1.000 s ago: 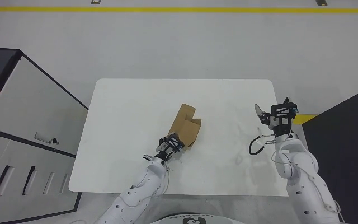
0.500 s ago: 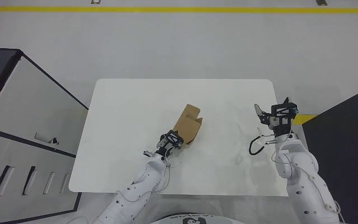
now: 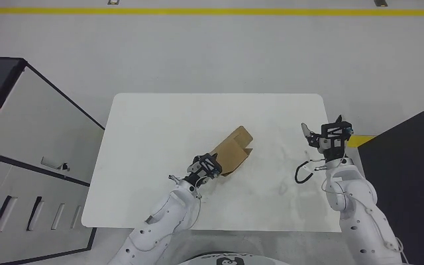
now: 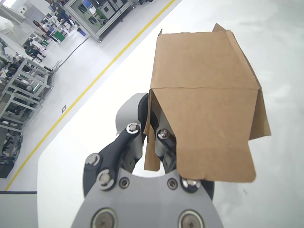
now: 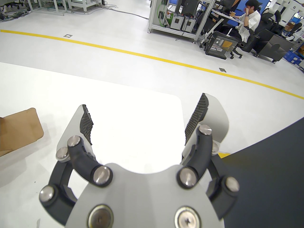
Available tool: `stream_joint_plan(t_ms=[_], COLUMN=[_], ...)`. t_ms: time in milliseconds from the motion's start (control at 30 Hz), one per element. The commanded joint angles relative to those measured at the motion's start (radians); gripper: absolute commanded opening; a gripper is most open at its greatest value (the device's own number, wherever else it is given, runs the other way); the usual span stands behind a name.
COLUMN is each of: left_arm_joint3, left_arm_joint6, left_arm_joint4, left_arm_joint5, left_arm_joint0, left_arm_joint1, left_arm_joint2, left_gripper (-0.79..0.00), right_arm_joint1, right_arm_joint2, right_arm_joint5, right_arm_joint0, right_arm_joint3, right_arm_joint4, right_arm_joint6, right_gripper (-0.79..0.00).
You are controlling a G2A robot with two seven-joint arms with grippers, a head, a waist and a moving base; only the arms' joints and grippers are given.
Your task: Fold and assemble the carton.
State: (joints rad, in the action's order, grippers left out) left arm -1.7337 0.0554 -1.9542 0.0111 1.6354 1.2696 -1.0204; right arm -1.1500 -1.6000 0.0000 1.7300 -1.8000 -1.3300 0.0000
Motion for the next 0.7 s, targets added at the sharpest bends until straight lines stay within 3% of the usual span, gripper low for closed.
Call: stream_joint_plan(t_ms=[0, 200, 667], left_arm_joint3=[-0.04, -0.124, -0.124], left_arm_joint6=[0.013, 0.084, 0.084], left_arm_joint4=[-0.004, -0.029, -0.029], left_arm_joint5=[0.026, 0.076, 0.076], left_arm_joint0=[0.007, -0.005, -0.005], left_arm_joint1=[-0.002, -0.002, -0.002], left_arm_joint2=[-0.002, 0.014, 0.014], left_gripper=[-0.785, -0.785, -0.785], right_arm_joint1=[0.0, 0.0, 0.0], right_arm_joint2=[0.0, 0.0, 0.0], right_arm_joint5=[0.0, 0.0, 0.0], right_arm_joint0=[0.0, 0.0, 0.0], right_arm_joint3=[0.0, 0.0, 0.0], right_arm_joint4=[0.0, 0.0, 0.0], right_arm_joint6=[0.0, 0.0, 0.0], right_gripper=[0.0, 0.0, 0.0])
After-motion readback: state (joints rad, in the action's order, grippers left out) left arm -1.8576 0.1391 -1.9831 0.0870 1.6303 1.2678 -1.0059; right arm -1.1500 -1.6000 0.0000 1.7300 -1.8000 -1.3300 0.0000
